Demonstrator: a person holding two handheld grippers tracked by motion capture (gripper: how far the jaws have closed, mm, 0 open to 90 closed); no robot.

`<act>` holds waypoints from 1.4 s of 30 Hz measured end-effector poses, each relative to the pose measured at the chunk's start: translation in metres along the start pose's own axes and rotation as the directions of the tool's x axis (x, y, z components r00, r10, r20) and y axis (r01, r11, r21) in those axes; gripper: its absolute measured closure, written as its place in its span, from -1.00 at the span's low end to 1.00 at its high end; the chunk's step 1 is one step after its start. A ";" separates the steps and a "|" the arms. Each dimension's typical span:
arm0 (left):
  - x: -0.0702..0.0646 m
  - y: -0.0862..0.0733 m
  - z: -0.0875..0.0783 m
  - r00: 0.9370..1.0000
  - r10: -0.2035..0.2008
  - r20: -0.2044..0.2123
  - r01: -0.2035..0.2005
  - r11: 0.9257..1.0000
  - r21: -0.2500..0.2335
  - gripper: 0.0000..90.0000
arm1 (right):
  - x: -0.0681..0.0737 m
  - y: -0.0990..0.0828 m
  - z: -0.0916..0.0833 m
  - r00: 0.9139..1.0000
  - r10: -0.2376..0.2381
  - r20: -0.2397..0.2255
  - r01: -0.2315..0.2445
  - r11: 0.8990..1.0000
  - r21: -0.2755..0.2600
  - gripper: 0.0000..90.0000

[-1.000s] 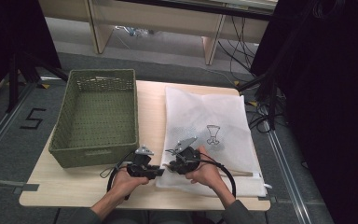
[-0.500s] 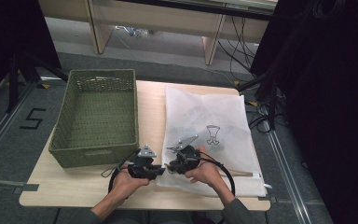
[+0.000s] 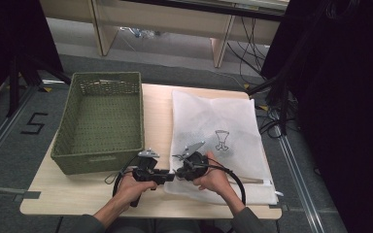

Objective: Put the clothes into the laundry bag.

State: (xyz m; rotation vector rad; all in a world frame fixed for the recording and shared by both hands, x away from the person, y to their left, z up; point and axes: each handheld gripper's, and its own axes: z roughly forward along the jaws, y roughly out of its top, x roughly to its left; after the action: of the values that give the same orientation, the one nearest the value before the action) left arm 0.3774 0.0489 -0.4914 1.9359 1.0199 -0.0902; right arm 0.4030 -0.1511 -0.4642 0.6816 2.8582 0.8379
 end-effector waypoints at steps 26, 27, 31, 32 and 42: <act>0.009 0.001 0.001 0.990 -0.140 0.005 0.140 0.988 -0.061 0.80 | 0.002 0.000 0.003 1.000 -0.003 0.017 0.003 1.000 0.010 0.90; 0.009 0.001 0.001 0.989 -0.146 0.009 0.146 0.987 -0.060 0.80 | 0.002 -0.001 0.003 1.000 -0.003 0.020 0.003 1.000 0.010 0.91; 0.009 0.003 -0.001 0.986 -0.162 0.029 0.163 0.986 -0.034 0.65 | 0.003 0.000 0.002 1.000 -0.015 0.025 0.015 1.000 0.008 0.92; 0.009 0.003 -0.001 0.986 -0.162 0.028 0.163 0.986 -0.027 0.60 | 0.003 0.001 0.002 0.999 -0.018 0.031 0.017 1.000 0.004 0.92; 0.008 -0.002 0.006 0.988 -0.154 0.004 0.154 0.988 0.010 0.78 | 0.005 0.002 0.001 0.999 -0.026 0.035 0.026 1.000 0.008 0.93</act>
State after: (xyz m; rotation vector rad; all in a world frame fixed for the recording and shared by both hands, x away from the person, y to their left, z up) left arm 0.3830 0.0497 -0.4993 1.8624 1.1665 -0.1874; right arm 0.3996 -0.1473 -0.4637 0.6514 2.8344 0.8039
